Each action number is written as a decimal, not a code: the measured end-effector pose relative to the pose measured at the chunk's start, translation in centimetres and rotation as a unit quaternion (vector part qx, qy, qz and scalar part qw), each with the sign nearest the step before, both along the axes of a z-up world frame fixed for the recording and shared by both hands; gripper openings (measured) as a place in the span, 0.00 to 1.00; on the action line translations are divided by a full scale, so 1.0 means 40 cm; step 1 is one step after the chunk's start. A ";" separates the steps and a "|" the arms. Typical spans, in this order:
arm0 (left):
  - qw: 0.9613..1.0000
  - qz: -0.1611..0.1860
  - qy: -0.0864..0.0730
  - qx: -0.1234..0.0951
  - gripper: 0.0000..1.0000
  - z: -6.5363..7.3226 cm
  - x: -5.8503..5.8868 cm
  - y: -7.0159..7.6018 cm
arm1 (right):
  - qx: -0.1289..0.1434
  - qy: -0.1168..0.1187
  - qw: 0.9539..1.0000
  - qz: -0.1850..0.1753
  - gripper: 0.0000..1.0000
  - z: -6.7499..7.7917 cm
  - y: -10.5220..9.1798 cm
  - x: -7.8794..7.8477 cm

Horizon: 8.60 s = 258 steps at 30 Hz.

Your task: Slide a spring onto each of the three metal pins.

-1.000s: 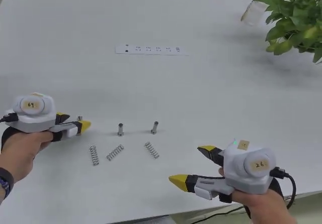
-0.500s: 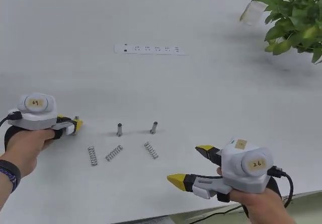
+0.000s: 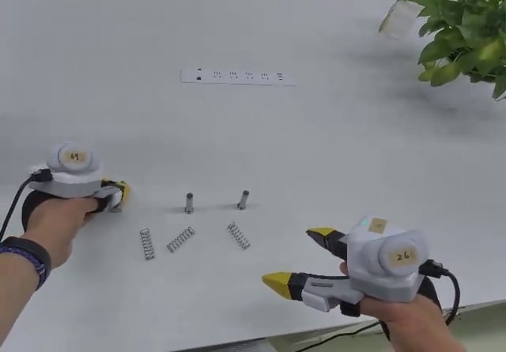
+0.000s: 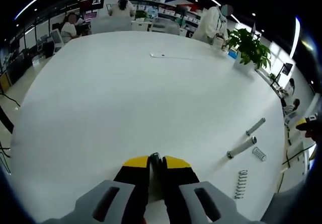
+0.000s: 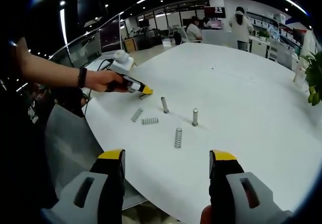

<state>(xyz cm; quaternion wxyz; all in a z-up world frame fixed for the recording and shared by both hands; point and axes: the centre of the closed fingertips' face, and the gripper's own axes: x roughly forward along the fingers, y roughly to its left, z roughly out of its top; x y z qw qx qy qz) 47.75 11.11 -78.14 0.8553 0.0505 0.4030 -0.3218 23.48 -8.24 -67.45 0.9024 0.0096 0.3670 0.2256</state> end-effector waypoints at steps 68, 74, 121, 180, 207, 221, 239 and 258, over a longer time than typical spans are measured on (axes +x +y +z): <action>0.999 -0.025 -0.033 0.005 0.00 0.110 -0.088 0.018 | 0.004 -0.018 1.000 -0.001 0.68 0.008 0.009 -0.021; 0.999 -0.035 -0.039 0.011 0.00 0.111 -0.100 0.009 | 0.005 -0.020 1.000 -0.001 0.68 0.009 0.008 -0.020; 0.996 -0.058 -0.058 0.017 0.00 0.097 -0.143 -0.025 | -0.002 -0.015 1.000 0.009 0.70 0.001 0.013 -0.027; 0.996 -0.071 -0.050 -0.005 0.36 0.131 -0.290 0.104 | 0.003 -0.014 1.000 0.027 0.68 -0.017 0.040 0.002; 0.992 -0.083 -0.087 -0.033 0.64 0.234 -0.411 0.152 | 0.002 -0.005 0.997 0.074 0.69 -0.030 0.056 0.017; 0.993 -0.068 -0.090 -0.036 0.69 0.240 -0.448 0.172 | 0.000 -0.006 0.996 0.083 0.69 -0.032 0.058 0.019; 0.995 -0.058 -0.075 -0.040 0.66 0.205 -0.441 0.117 | 0.005 -0.008 0.997 0.081 0.69 -0.029 0.066 0.015; 0.993 -0.086 -0.065 -0.039 0.61 0.167 -0.412 0.033 | 0.004 -0.005 0.996 0.087 0.68 -0.030 0.066 0.019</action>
